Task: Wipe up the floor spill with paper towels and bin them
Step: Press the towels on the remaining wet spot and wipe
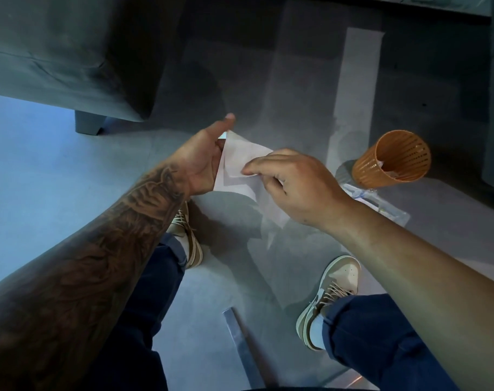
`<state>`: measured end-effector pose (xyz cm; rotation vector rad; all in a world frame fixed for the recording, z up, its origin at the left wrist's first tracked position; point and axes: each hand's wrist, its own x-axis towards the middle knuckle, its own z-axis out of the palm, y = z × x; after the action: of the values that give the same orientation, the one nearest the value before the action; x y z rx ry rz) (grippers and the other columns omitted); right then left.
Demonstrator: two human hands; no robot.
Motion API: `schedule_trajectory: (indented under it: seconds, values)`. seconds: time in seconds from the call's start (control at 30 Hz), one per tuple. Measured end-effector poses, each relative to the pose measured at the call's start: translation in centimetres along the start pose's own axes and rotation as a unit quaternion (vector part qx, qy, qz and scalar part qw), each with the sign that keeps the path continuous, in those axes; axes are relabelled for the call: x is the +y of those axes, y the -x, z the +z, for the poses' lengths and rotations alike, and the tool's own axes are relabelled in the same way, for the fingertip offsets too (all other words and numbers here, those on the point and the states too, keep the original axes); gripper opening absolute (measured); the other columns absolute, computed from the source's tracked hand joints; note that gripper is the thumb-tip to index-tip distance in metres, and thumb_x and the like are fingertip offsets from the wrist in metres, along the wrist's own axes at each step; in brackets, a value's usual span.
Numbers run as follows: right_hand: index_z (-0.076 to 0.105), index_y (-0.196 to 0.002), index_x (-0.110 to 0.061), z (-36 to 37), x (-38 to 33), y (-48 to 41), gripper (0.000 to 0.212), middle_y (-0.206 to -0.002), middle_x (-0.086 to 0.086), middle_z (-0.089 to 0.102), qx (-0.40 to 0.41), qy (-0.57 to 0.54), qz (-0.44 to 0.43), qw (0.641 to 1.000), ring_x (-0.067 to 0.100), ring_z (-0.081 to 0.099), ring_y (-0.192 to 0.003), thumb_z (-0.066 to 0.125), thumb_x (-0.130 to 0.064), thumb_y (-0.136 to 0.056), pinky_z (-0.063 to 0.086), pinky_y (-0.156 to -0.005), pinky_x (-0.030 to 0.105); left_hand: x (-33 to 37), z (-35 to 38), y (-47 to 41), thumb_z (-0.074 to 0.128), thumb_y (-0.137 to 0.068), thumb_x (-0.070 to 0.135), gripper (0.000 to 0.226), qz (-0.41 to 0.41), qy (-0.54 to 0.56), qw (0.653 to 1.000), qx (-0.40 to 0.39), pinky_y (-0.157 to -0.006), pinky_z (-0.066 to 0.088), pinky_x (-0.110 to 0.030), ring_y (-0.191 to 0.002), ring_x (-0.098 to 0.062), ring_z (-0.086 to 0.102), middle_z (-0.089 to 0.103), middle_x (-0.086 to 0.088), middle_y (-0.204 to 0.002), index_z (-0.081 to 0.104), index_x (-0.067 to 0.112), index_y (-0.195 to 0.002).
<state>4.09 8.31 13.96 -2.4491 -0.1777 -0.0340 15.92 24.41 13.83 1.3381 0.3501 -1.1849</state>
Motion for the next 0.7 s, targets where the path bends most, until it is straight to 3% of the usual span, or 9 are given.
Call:
schedule_trajectory:
  seconds: [0.13, 0.23, 0.3, 0.33, 0.4, 0.47, 0.5, 0.6, 0.7]
  values:
    - [0.07, -0.12, -0.028, 0.7, -1.1, 0.4, 0.029, -0.117, -0.015, 0.07, -0.049, 0.004, -0.044, 0.998, 0.013, 0.059, -0.107, 0.054, -0.034, -0.096, 0.052, -0.086, 0.035, -0.9, 0.2, -0.5, 0.053, -0.1, 0.018, 0.025, 0.021, -0.03, 0.999, 0.027, -0.064, 0.061, -0.035, -0.075, -0.026, 0.071, 0.07, -0.018, -0.101, 0.061, 0.003, -0.118]
    - [0.07, -0.113, -0.028, 0.3, 0.0, 0.1, 0.029, -0.109, -0.014, 0.069, 0.044, -0.142, 0.078, 0.986, 0.001, 0.06, -0.099, 0.057, -0.047, -0.095, 0.048, -0.087, 0.023, -0.7, -0.1, -0.5, 0.059, -0.095, 0.013, 0.031, 0.032, -0.028, 0.998, 0.05, -0.076, 0.062, -0.041, -0.083, -0.029, 0.071, 0.07, -0.023, -0.112, 0.063, -0.002, -0.122]
    - [0.066, -0.1, -0.031, 0.6, 2.9, -0.8, 0.021, -0.099, -0.017, 0.066, 0.139, -0.256, 0.259, 0.921, -0.004, 0.06, -0.091, 0.058, -0.049, -0.094, 0.049, -0.088, 0.021, -0.6, -0.3, -0.3, 0.066, -0.089, 0.015, 0.044, 0.028, -0.031, 0.997, 0.061, -0.085, 0.06, -0.046, -0.097, -0.033, 0.068, 0.066, -0.024, -0.125, 0.061, -0.003, -0.128]
    - [0.063, -0.095, -0.032, 0.8, 4.7, -1.3, 0.029, -0.098, -0.014, 0.065, 0.139, -0.302, 0.354, 0.874, 0.001, 0.061, -0.092, 0.054, -0.059, -0.091, 0.05, -0.092, 0.028, -0.5, -0.4, -0.3, 0.065, -0.089, 0.017, 0.044, 0.026, -0.033, 0.998, 0.057, -0.086, 0.06, -0.046, -0.1, -0.034, 0.068, 0.067, -0.022, -0.123, 0.061, -0.002, -0.128]
    - [0.063, -0.096, -0.028, 2.4, 7.9, -1.0, 0.053, -0.098, -0.007, 0.066, 0.066, -0.404, 0.491, 0.769, 0.014, 0.062, -0.09, 0.043, -0.076, -0.086, 0.047, -0.093, 0.038, -0.4, -0.6, -0.4, 0.058, -0.092, 0.02, 0.039, 0.022, -0.037, 0.998, 0.04, -0.086, 0.059, -0.045, -0.101, -0.032, 0.068, 0.07, -0.015, -0.114, 0.061, 0.004, -0.127]
    - [0.066, -0.113, -0.023, 4.4, 9.7, 0.4, 0.076, -0.108, -0.001, 0.072, -0.048, -0.54, 0.515, 0.664, 0.021, 0.067, -0.1, 0.034, -0.084, -0.083, 0.048, -0.093, 0.041, -0.6, -1.6, -1.0, 0.054, -0.093, 0.021, 0.041, 0.015, -0.034, 0.999, 0.023, -0.089, 0.058, -0.046, -0.106, -0.032, 0.068, 0.068, -0.013, -0.118, 0.059, 0.008, -0.131]
    - [0.065, -0.123, -0.022, 5.4, 10.2, 1.3, 0.083, -0.116, 0.002, 0.073, -0.073, -0.585, 0.502, 0.633, 0.025, 0.067, -0.109, 0.032, -0.086, -0.081, 0.049, -0.095, 0.044, -1.0, -2.1, -1.5, 0.054, -0.092, 0.022, 0.043, 0.006, -0.04, 0.999, 0.021, -0.09, 0.057, -0.046, -0.109, -0.032, 0.067, 0.068, -0.012, -0.122, 0.058, 0.01, -0.134]
    - [0.061, -0.13, -0.018, 7.5, 11.1, 3.1, 0.079, -0.123, 0.005, 0.071, -0.052, -0.638, 0.488, 0.594, 0.026, 0.065, -0.117, 0.042, -0.08, -0.084, 0.046, -0.103, 0.046, -3.2, -3.7, -3.6, 0.06, -0.092, 0.026, 0.043, -0.028, -0.088, 0.994, 0.062, -0.084, 0.059, -0.044, -0.11, -0.032, 0.067, 0.068, -0.009, -0.124, 0.057, 0.015, -0.133]
    - [0.066, -0.119, -0.022, 9.8, 12.0, 4.0, 0.046, -0.111, 0.0, 0.075, -0.001, -0.599, 0.5, 0.625, 0.019, 0.07, -0.105, 0.056, -0.057, -0.091, 0.049, -0.099, 0.039, -6.4, -3.9, -6.0, 0.059, -0.096, 0.018, 0.029, -0.018, -0.123, 0.986, 0.112, -0.083, 0.059, -0.044, -0.102, -0.031, 0.065, 0.068, -0.014, -0.118, 0.062, 0.005, -0.122]
